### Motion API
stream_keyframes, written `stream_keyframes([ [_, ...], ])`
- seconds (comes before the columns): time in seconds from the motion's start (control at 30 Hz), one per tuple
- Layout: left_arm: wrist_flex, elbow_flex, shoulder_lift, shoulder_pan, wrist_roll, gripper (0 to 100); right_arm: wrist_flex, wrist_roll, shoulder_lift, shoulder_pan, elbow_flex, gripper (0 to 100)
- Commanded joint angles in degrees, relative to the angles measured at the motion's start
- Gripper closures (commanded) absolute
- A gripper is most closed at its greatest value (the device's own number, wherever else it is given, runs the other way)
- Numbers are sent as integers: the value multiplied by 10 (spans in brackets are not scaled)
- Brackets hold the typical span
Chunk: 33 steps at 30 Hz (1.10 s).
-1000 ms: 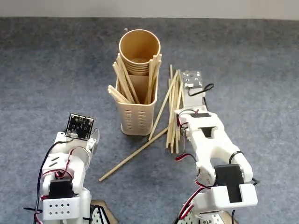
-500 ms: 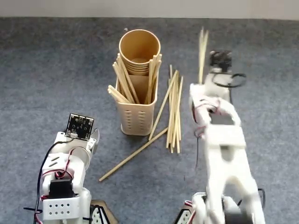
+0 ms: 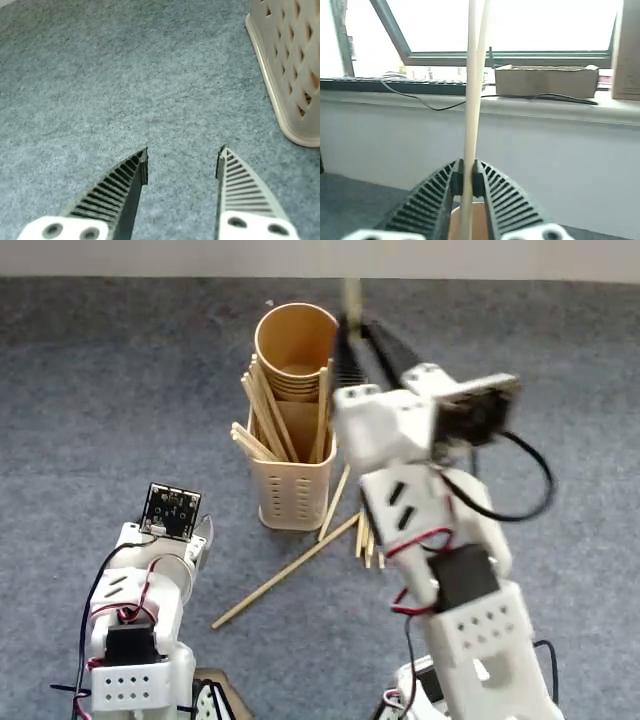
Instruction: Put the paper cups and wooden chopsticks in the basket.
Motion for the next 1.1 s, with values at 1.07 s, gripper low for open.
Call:
stream_keyframes([
  [1.07, 1, 11, -3, 1, -4, 755, -166, 118, 131, -72, 229, 982],
])
